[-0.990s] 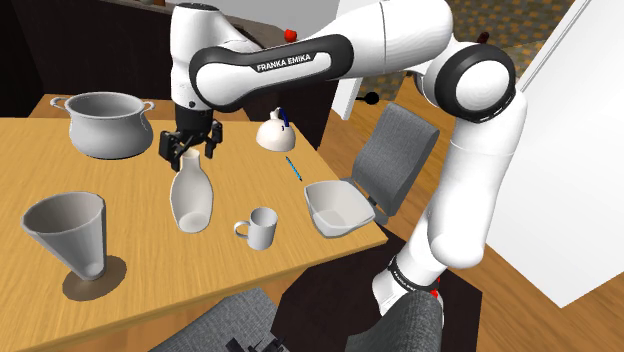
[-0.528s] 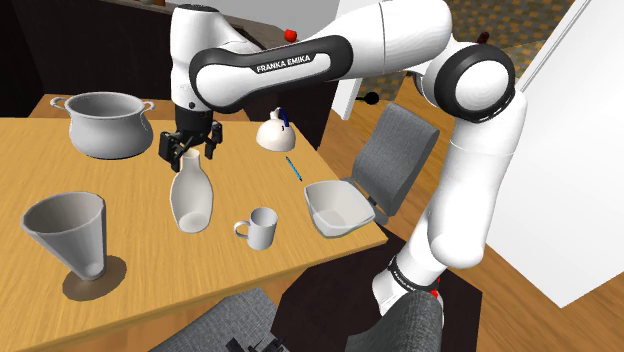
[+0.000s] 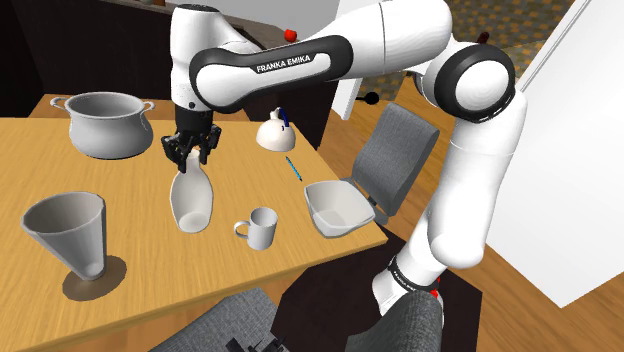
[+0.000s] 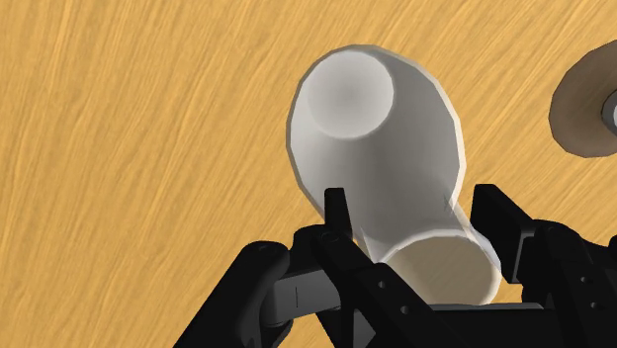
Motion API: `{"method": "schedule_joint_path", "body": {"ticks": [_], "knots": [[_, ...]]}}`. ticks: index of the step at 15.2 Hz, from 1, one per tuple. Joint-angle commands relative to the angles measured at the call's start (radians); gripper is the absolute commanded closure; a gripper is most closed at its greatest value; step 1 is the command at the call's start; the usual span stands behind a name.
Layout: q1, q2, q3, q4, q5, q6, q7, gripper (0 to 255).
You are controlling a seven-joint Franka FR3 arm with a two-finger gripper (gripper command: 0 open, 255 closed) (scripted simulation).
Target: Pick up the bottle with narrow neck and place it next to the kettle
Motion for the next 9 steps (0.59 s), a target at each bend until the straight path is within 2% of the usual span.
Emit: {"method": "schedule_joint_path", "body": {"ticks": [1, 9], "knots": [[0.0, 0.0, 0.0, 0.0, 0.0, 0.0, 0.0, 255], [-0.001, -0.023, 0.003, 0.064, 0.011, -0.086, -0.008, 255]]}}
